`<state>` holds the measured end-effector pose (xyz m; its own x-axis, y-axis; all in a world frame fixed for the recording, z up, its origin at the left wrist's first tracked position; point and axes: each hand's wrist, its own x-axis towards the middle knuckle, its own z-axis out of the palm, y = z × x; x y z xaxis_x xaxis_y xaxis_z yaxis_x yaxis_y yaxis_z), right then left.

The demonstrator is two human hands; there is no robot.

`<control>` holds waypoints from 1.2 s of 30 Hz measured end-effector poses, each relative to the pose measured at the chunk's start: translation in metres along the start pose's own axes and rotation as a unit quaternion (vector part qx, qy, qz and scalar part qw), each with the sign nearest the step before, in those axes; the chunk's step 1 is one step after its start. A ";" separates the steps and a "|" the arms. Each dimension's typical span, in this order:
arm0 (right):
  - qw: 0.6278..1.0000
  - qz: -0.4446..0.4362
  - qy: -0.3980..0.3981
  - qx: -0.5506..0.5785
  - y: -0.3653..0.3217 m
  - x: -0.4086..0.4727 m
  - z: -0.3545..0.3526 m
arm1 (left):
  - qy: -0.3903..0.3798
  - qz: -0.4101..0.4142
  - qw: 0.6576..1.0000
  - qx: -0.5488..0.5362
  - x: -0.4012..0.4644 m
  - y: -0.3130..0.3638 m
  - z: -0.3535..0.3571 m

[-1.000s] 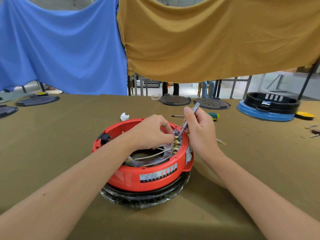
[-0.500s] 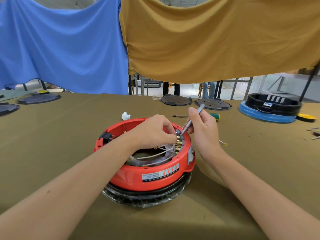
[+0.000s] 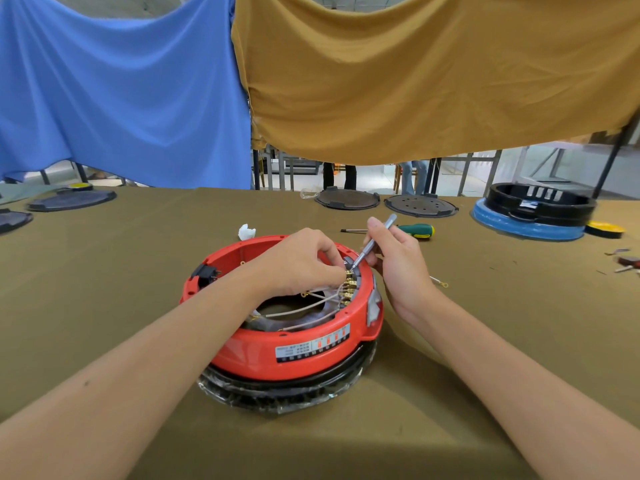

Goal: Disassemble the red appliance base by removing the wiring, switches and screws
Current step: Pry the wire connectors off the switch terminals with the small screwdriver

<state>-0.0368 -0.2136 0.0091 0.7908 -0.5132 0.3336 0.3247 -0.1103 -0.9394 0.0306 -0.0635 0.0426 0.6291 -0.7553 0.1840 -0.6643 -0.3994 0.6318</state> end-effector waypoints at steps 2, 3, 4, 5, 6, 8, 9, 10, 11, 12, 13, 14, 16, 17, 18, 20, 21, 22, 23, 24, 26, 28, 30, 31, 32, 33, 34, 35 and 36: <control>1.000 0.002 0.012 0.003 0.000 -0.002 0.002 | 0.000 -0.002 1.000 -0.001 0.000 0.000 0.000; 1.000 -0.002 0.023 0.003 0.000 -0.003 0.003 | 0.000 -0.003 1.000 -0.001 0.000 0.000 0.000; 0.999 -0.009 0.035 0.003 -0.001 -0.004 0.004 | 0.001 -0.004 1.000 -0.002 0.000 0.000 0.000; 0.999 -0.021 0.047 0.001 -0.001 -0.004 0.005 | 0.002 -0.005 1.000 -0.001 0.000 0.000 0.000; 0.998 -0.036 0.059 -0.004 -0.002 -0.004 0.005 | 0.003 -0.006 1.000 0.000 0.000 0.000 0.000; 0.995 -0.064 0.069 -0.017 -0.003 -0.005 0.006 | 0.003 -0.007 1.000 0.003 0.000 -0.001 0.000; 0.995 -0.075 0.065 -0.021 -0.003 -0.005 0.007 | 0.003 -0.008 1.000 0.002 0.000 -0.001 0.000; 0.994 -0.085 0.060 -0.025 -0.003 -0.006 0.007 | 0.002 -0.008 1.000 0.002 0.001 -0.001 0.000; 0.994 -0.093 0.057 -0.030 -0.003 -0.007 0.008 | 0.003 -0.009 1.000 0.002 0.001 -0.001 0.000; 0.993 -0.099 0.056 -0.035 -0.003 -0.007 0.008 | 0.003 -0.008 1.000 0.004 0.001 -0.001 0.000; 0.992 -0.104 0.054 -0.039 -0.003 -0.007 0.008 | 0.002 -0.008 1.000 0.006 0.001 -0.001 0.000; 0.992 -0.107 0.054 -0.044 -0.003 -0.007 0.008 | 0.002 -0.007 1.000 0.006 0.001 -0.001 0.000; 0.990 -0.115 0.059 -0.055 -0.002 -0.006 0.007 | 0.004 -0.006 1.000 0.007 0.001 -0.001 0.001; 0.989 -0.119 0.063 -0.057 -0.002 -0.006 0.007 | 0.006 -0.005 1.000 0.008 0.001 -0.001 0.001; 0.989 -0.123 0.065 -0.058 -0.002 -0.006 0.007 | 0.006 -0.004 1.000 0.010 0.001 -0.001 0.000; 0.988 -0.131 0.061 -0.060 -0.002 -0.006 0.007 | 0.006 -0.002 1.000 0.011 0.001 -0.001 0.001; 0.987 -0.134 0.058 -0.062 -0.002 -0.006 0.007 | 0.006 -0.001 1.000 0.010 0.001 -0.002 0.001; 0.987 -0.135 0.056 -0.064 -0.002 -0.006 0.007 | 0.005 0.000 1.000 0.009 0.001 -0.002 0.000; 0.987 -0.134 0.055 -0.064 -0.002 -0.006 0.007 | 0.004 0.000 1.000 0.008 0.001 -0.002 0.000; 0.988 -0.129 0.053 -0.063 -0.001 -0.006 0.007 | 0.004 -0.001 1.000 0.007 0.001 -0.002 0.001; 0.991 -0.111 0.050 -0.051 0.000 -0.005 0.005 | 0.005 0.000 1.000 0.007 0.001 -0.002 0.001; 0.995 -0.083 0.047 -0.036 0.000 -0.004 0.004 | 0.006 0.002 1.000 0.009 0.002 -0.001 0.001; 0.997 -0.058 0.039 -0.024 0.000 -0.003 0.003 | 0.008 0.002 1.000 0.011 0.002 -0.001 0.001; 0.998 -0.046 0.032 -0.019 0.001 -0.003 0.002 | 0.008 0.000 1.000 0.011 0.002 -0.001 0.001; 0.999 -0.034 0.020 -0.015 0.001 -0.003 0.002 | 0.007 -0.001 1.000 0.010 0.002 -0.001 0.001; 1.000 -0.023 0.009 -0.013 0.001 -0.004 0.002 | 0.006 -0.002 1.000 0.010 0.002 -0.002 0.001; 1.000 -0.017 0.005 -0.011 0.001 -0.006 0.004 | 0.005 -0.003 1.000 0.010 0.002 -0.002 0.001; 1.000 -0.020 0.010 -0.007 0.001 -0.006 0.005 | 0.005 -0.004 1.000 0.010 0.002 -0.002 0.001; 0.999 -0.032 0.022 -0.001 0.000 -0.007 0.006 | 0.006 -0.006 1.000 0.010 0.002 -0.002 0.001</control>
<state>-0.0393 -0.2054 0.0076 0.7447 -0.5428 0.3883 0.3724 -0.1448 -0.9167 0.0329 -0.0644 0.0412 0.6415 -0.7443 0.1855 -0.6648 -0.4187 0.6187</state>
